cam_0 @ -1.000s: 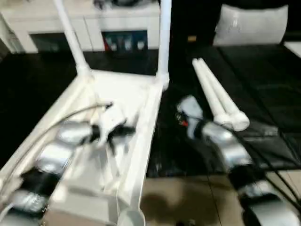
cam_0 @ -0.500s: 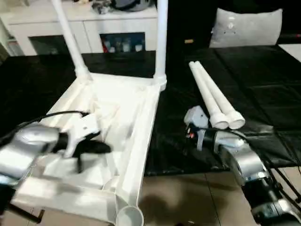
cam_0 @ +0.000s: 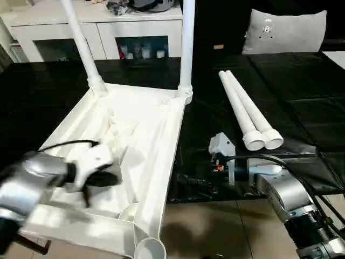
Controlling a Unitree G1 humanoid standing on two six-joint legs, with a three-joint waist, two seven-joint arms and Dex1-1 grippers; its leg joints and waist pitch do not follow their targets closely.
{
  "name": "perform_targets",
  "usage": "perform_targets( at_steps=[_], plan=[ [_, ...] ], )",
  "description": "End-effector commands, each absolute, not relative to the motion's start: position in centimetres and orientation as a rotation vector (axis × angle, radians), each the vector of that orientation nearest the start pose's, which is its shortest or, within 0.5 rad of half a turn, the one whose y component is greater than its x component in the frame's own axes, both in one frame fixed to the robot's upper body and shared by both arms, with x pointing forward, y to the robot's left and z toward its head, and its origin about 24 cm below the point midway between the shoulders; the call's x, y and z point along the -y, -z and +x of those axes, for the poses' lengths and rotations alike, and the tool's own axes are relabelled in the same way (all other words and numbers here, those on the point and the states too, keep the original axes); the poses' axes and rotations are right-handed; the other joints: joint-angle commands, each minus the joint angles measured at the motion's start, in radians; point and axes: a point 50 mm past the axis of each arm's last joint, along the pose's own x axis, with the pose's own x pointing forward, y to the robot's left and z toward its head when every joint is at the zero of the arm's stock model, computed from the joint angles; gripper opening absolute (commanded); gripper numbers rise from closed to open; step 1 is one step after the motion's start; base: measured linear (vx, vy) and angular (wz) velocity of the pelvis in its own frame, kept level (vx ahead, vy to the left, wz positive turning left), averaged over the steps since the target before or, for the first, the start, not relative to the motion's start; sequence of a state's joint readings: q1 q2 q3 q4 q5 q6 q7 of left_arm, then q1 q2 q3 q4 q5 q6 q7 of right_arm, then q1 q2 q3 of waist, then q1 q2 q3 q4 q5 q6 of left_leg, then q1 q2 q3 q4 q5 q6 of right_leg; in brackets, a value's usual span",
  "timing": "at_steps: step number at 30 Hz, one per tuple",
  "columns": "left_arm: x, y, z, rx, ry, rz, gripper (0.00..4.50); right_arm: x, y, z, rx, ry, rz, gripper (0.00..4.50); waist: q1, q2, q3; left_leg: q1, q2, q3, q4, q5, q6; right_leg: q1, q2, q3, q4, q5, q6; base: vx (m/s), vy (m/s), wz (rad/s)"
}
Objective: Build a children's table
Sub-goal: Rotate table base
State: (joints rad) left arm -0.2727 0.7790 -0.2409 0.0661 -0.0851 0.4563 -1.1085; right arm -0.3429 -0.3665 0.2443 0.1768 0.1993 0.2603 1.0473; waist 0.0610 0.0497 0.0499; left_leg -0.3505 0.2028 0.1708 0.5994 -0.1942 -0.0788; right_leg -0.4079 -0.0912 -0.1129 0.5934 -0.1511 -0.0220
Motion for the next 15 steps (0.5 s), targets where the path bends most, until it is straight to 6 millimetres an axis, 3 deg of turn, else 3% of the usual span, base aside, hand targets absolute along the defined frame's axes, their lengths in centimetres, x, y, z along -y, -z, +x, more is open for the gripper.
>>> perform_targets(
  at_steps=[1, 2, 3, 4, 5, 7, 8, 11, 12, 15],
  plan=[
    [-21.3, -6.7, 27.9, -0.629, 0.974, 0.454, 0.04, 12.1, -6.8, 28.5, -0.242, -1.199, -0.179, 4.50, 0.001, 0.007, -0.056, 0.006, 0.018, -0.010, -0.082, -0.332, 0.015, 0.045, -0.050, 0.051, -0.088, -0.456, -0.129, 0.000, 0.000, 0.00],
    [-21.2, -6.4, 28.8, -0.610, 0.919, 0.447, 0.04, 12.2, -7.0, 28.8, -0.234, -1.169, -0.187, 4.50, 0.006, 0.006, -0.056, 0.016, 0.013, -0.005, -0.075, -0.330, 0.015, 0.036, -0.048, 0.050, -0.097, -0.477, -0.121, 0.000, 0.000, 0.00],
    [-21.1, -6.3, 29.3, -0.599, 0.882, 0.442, 0.04, 12.2, -7.0, 29.0, -0.229, -1.149, -0.192, 4.50, 0.007, 0.007, -0.057, 0.017, 0.011, -0.004, -0.073, -0.326, 0.014, 0.036, -0.046, 0.050, -0.096, -0.480, -0.120, 0.000, 0.000, 0.00],
    [-21.1, -6.1, 29.7, -0.592, 0.851, 0.435, 0.04, 12.3, -7.1, 29.2, -0.224, -1.134, -0.197, 4.50, 0.008, 0.005, -0.058, 0.016, 0.010, -0.004, -0.072, -0.317, 0.016, 0.038, -0.046, 0.050, -0.098, -0.485, -0.115, 0.000, 0.000, 0.00],
    [-21.2, -6.0, 30.8, -0.571, 0.768, 0.445, 0.04, 12.5, -7.3, 29.5, -0.210, -1.100, -0.200, 4.50, 0.010, 0.004, -0.056, 0.001, 0.012, -0.010, -0.078, -0.311, 0.018, 0.049, -0.049, 0.045, -0.098, -0.512, -0.090, 0.000, 0.000, 0.00],
    [-21.2, -5.9, 31.7, -0.560, 0.701, 0.449, 0.04, 12.6, -7.4, 29.8, -0.202, -1.074, -0.203, 4.50, 0.010, 0.000, -0.058, 0.008, 0.006, -0.009, -0.073, -0.320, 0.018, 0.043, -0.046, 0.041, -0.106, -0.542, -0.061, 0.000, 0.000, 0.00],
    [-21.1, -5.9, 33.1, -0.517, 0.601, 0.480, 0.04, 12.9, -7.6, 30.4, -0.192, -1.025, -0.210, 4.50, 0.010, -0.001, -0.057, 0.006, 0.004, -0.010, -0.071, -0.318, 0.017, 0.044, -0.046, 0.038, -0.107, -0.548, -0.053, 0.000, 0.000, 0.00],
    [-20.4, -6.0, 34.5, -0.453, 0.530, 0.499, 0.04, 13.2, -7.8, 30.9, -0.176, -0.980, -0.223, 4.50, 0.009, -0.002, -0.058, 0.002, -0.002, -0.013, -0.067, -0.308, 0.024, 0.047, -0.046, 0.024, -0.120, -0.590, -0.007, 0.000, 0.000, 0.00],
    [-20.4, -6.0, 34.6, -0.447, 0.520, 0.502, 0.04, 13.2, -7.8, 30.9, -0.174, -0.975, -0.224, 4.50, 0.007, -0.001, -0.061, 0.004, 0.000, -0.013, -0.068, -0.306, 0.025, 0.047, -0.046, 0.023, -0.121, -0.581, -0.009, 0.000, 0.000, 0.00],
    [-19.9, -6.1, 35.7, -0.386, 0.444, 0.551, 0.04, 13.3, -7.9, 31.3, -0.166, -0.939, -0.226, 4.50, 0.005, -0.002, -0.071, -0.004, 0.008, -0.017, -0.071, -0.271, 0.034, 0.056, -0.048, 0.025, -0.107, -0.467, -0.041, 0.000, 0.000, 0.00]
  ],
)
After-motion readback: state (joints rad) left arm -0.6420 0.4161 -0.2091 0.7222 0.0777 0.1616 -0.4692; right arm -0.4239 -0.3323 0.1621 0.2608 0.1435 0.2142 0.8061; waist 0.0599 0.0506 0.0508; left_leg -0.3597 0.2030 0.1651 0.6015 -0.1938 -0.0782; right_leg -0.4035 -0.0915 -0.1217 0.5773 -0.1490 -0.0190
